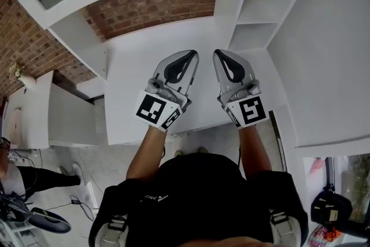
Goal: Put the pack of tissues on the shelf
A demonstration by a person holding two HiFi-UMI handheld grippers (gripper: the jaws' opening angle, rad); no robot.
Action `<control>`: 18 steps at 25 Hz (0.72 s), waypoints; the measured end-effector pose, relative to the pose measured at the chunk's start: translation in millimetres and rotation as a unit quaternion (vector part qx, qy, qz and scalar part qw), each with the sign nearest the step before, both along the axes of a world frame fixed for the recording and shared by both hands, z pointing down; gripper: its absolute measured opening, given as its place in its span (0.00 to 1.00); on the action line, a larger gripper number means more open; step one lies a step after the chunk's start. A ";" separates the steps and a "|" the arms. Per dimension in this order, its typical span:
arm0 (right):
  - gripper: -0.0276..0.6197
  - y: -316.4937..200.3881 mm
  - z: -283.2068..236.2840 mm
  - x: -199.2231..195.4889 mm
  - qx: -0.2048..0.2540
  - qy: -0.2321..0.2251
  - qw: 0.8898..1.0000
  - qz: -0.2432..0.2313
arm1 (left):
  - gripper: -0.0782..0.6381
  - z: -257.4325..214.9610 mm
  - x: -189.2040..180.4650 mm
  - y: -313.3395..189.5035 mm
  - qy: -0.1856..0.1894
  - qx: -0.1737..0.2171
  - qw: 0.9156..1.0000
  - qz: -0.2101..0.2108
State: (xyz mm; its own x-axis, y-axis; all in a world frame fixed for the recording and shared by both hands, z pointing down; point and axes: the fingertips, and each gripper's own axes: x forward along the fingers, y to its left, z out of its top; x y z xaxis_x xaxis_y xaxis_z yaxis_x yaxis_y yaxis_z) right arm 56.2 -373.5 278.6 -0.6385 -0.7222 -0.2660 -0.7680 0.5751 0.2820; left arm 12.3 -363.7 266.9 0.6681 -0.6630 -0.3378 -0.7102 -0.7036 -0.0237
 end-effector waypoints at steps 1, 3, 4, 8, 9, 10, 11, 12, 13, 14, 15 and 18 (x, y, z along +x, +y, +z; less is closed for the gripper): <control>0.05 -0.2 1.9 -0.7 -0.002 -0.002 1.000 -0.002 | 0.11 1.3 -0.3 -0.1 -0.002 -0.001 1.000 -0.002; 0.05 -1.5 4.2 -0.6 -0.008 -0.007 1.000 -0.007 | 0.11 2.6 -1.5 -0.5 -0.004 -0.002 1.000 -0.006; 0.05 -2.4 4.7 0.0 -0.011 -0.010 1.000 -0.008 | 0.11 2.8 -2.2 -0.6 -0.005 -0.002 1.000 -0.008; 0.05 -5.2 5.6 1.2 -0.017 -0.017 1.000 -0.009 | 0.11 4.8 -3.8 0.4 -0.007 -0.004 1.000 -0.013; 0.05 -5.5 5.7 0.4 -0.018 -0.017 1.000 -0.010 | 0.11 5.3 -4.0 0.8 -0.007 -0.004 1.000 -0.014; 0.05 -5.7 5.5 -0.8 -0.019 -0.017 1.000 -0.012 | 0.11 5.6 -4.3 0.9 -0.007 -0.005 1.000 -0.014; 0.05 -6.0 5.1 -2.1 -0.019 -0.016 1.000 -0.014 | 0.11 5.8 -4.6 0.8 -0.008 -0.005 1.000 -0.014; 0.05 -6.3 4.7 -3.3 -0.019 -0.016 1.000 -0.015 | 0.11 5.8 -4.9 0.7 -0.008 -0.005 1.000 -0.015; 0.05 -6.4 4.5 -4.2 -0.019 -0.015 1.000 -0.017 | 0.11 5.6 -5.1 0.7 -0.009 -0.004 1.000 -0.015; 0.05 -6.3 4.4 -4.8 -0.019 -0.015 1.000 -0.018 | 0.11 5.3 -5.3 1.0 -0.009 -0.004 1.000 -0.016; 0.05 -5.9 4.3 -5.3 -0.019 -0.014 1.000 -0.018 | 0.11 4.9 -5.6 1.5 -0.008 -0.003 1.000 -0.016; 0.05 -5.6 3.1 -5.4 -0.018 -0.014 1.000 -0.019 | 0.11 3.6 -5.9 1.9 -0.007 -0.002 1.000 -0.016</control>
